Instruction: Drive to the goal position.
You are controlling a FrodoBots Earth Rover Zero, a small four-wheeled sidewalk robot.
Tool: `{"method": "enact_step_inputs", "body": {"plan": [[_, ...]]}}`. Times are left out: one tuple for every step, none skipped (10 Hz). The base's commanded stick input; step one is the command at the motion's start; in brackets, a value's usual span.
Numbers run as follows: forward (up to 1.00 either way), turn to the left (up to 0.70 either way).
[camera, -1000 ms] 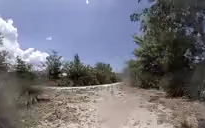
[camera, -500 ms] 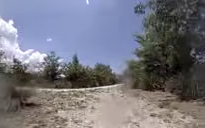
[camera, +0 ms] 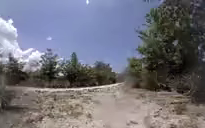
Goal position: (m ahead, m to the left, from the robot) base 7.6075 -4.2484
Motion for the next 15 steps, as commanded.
{"method": "enact_step_inputs", "body": {"plan": [[0.85, 0.00], [0.85, 0.00], [0.85, 0.00], [0.85, 0.00], [0.85, 0.00], [0.85, 0.00], [0.85, 0.00], [0.85, 0.00], [0.85, 0.00], [0.85, 0.00], [0.85, 0.00], [0.85, 0.00], [0.85, 0.00], [0.85, 0.00], [0.85, 0.00]]}}
